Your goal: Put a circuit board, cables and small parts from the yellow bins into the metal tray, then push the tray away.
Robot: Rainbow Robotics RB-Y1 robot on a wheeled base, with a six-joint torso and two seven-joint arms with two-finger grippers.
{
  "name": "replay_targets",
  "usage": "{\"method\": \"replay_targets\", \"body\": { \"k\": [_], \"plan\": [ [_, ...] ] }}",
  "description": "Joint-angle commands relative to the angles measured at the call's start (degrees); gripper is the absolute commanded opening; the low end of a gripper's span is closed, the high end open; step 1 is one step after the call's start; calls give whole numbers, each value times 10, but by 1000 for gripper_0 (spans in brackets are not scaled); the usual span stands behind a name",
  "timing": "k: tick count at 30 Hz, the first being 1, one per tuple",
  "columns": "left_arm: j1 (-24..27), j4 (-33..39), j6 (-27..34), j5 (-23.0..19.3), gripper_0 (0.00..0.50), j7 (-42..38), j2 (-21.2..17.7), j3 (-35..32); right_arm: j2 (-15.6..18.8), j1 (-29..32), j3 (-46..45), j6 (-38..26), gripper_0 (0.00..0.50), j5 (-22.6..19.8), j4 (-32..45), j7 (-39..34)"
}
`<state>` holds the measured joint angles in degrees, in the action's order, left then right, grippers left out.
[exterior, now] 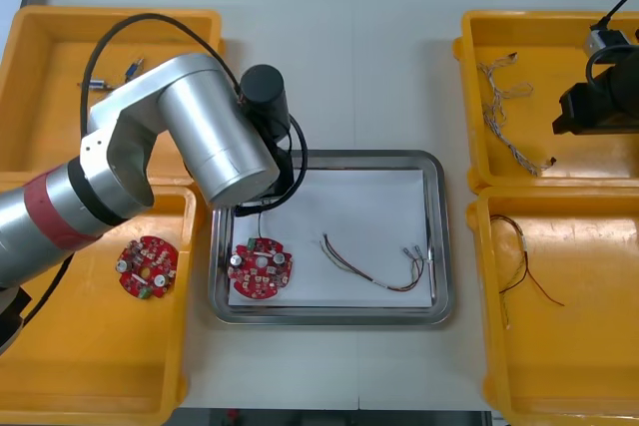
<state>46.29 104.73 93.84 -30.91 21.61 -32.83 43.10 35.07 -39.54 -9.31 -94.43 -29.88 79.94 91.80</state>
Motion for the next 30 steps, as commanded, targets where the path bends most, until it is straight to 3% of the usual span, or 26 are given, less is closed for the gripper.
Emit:
{"method": "replay_targets", "body": {
  "k": [1, 19, 30],
  "plan": [
    [19, 38, 35, -29, 500, -18, -9, -51, -19, 24, -26, 27, 500, 10, 29, -32],
    [49, 29, 122, -119, 500, 13, -78, -193, -33, 67, -10, 99, 500, 23, 17, -51],
    [108, -149, 102, -147, 500, 92, -89, -245, -36, 68, 10, 128, 500, 29, -17, -59]
  ]
}}
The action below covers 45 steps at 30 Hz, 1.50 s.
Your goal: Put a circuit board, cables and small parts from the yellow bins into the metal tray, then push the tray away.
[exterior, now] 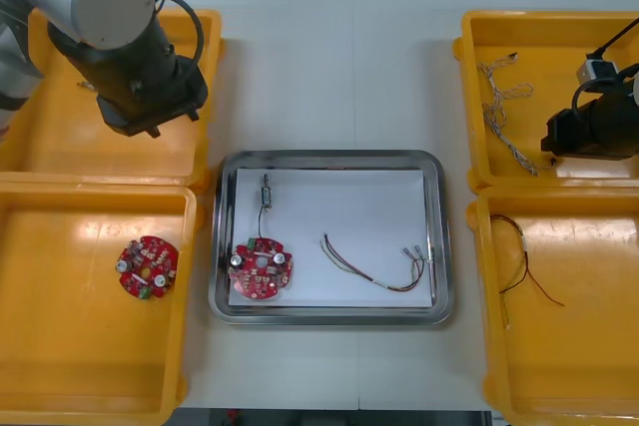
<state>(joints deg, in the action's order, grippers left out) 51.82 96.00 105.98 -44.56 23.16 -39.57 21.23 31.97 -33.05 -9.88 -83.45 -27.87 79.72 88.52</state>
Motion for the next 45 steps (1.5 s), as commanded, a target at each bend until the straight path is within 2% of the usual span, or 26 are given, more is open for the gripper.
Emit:
{"method": "replay_targets", "body": {
  "k": [1, 8, 10, 14, 15, 16, 17, 18, 19, 20, 29, 45],
  "plan": [
    [58, -74, -23, -11, 500, 80, -22, -26, -4, 3, 16, 22, 500, 9, -19, -26],
    [94, -209, -81, -6, 500, 139, -20, -39, -4, 3, 35, 29, 500, 12, -32, -33],
    [100, -226, -90, -7, 500, 148, -20, -39, -4, 3, 37, 29, 500, 12, -33, -34],
    [119, -302, -124, -18, 500, 186, -20, -41, -4, 3, 40, 26, 500, 12, -33, -37],
    [121, -310, -128, -20, 500, 192, -20, -41, -4, 3, 40, 27, 472, 12, -33, -37],
    [124, -325, -133, -24, 500, 202, -19, -41, -4, 3, 40, 25, 398, 12, -33, -37],
    [129, -340, -140, -27, 500, 206, -20, -42, -4, 3, 41, 22, 247, 12, -33, -37],
    [130, -347, -144, -29, 500, 207, -19, -41, -4, 3, 40, 22, 157, 12, -33, -37],
    [135, -361, -154, -32, 500, 210, -18, -41, -4, 4, 40, 21, 157, 12, -33, -38],
    [137, -366, -158, -33, 500, 210, -17, -41, -4, 4, 40, 21, 0, 12, -33, -38],
    [160, -443, -225, -40, 500, 232, 4, -41, 4, 4, 35, 21, 0, 7, -32, -33],
    [160, -468, -294, -34, 500, 238, 44, 43, 50, -51, 35, -10, 0, -9, -31, -23]
  ]
}}
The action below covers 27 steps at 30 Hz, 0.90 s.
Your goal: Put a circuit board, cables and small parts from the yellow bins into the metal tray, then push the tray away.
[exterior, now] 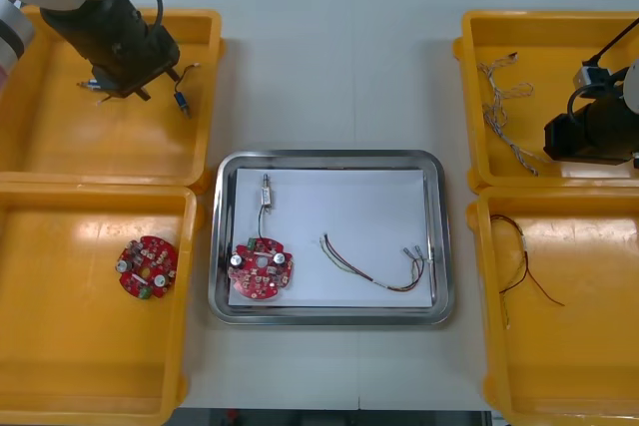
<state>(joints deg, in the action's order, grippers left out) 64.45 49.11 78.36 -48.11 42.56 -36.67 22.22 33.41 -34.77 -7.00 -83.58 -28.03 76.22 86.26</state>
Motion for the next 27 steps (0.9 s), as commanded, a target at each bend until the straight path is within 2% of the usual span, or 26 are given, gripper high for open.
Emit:
{"method": "replay_targets", "body": {
  "k": [1, 6, 11, 19, 27],
  "plan": [
    [34, 1, -18, 1, 500, 44, 15, 33, 36, -34, 6, -9, 0, -7, 4, 0],
    [33, -18, -51, -3, 500, 45, 25, 56, 60, -47, 6, -10, 0, -13, 3, 9],
    [32, -26, -53, 0, 500, 47, 29, 56, 74, -59, 7, -10, 0, -22, -12, 21],
    [19, -32, -78, 0, 500, 54, 31, 56, 97, -115, 7, 10, 0, -35, -120, 89],
    [11, -33, -83, -1, 500, 60, 31, 66, 103, -137, 7, 30, 0, -33, -164, 98]
  ]
}}
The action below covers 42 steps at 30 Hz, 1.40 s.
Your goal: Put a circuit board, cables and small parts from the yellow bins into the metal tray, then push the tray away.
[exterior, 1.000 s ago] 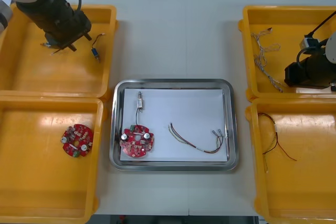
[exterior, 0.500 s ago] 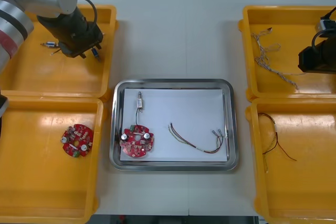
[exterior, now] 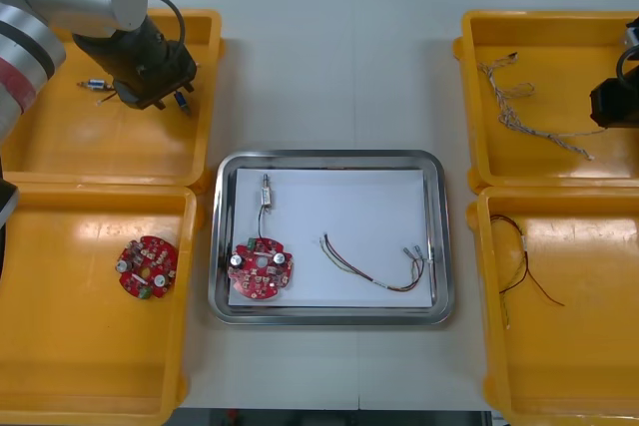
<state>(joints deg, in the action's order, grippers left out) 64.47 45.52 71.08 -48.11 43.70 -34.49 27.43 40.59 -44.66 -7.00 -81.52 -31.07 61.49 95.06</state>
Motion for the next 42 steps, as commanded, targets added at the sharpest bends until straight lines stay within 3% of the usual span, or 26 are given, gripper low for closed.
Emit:
{"method": "replay_targets", "body": {
  "k": [1, 10, 21, 22, 23, 24, 25, 27, 34, 42],
  "plan": [
    [10, 3, -14, -1, 500, 47, 9, 20, 32, -44, 6, 11, 0, -1, -27, 13],
    [0, 3, -22, -1, 500, 48, 9, 27, 38, -86, 7, 25, 0, 5, -100, 37],
    [-12, 4, -34, 0, 500, 49, 8, 27, 41, -85, 6, 23, 0, 8, -102, 51],
    [-12, 4, -35, 1, 453, 49, 8, 27, 41, -86, 7, 23, 13, 7, -102, 53],
    [-12, 4, -35, 1, 289, 49, 8, 27, 42, -86, 7, 23, 104, 6, -102, 55],
    [-12, 4, -35, 1, 13, 49, 8, 27, 42, -85, 7, 22, 244, 6, -102, 57],
    [-12, 4, -36, 1, 0, 49, 8, 27, 42, -86, 7, 21, 310, 6, -102, 57],
    [-12, 4, -35, 1, 0, 49, 8, 27, 44, -86, 7, 15, 497, 3, -102, 63],
    [-11, 4, -36, -2, 0, 49, 4, 26, 52, -86, 5, -14, 500, -8, -88, 84],
    [-11, 30, -25, -13, 0, 45, -17, 21, 52, -76, 7, -111, 500, -29, 15, 107]
  ]
}}
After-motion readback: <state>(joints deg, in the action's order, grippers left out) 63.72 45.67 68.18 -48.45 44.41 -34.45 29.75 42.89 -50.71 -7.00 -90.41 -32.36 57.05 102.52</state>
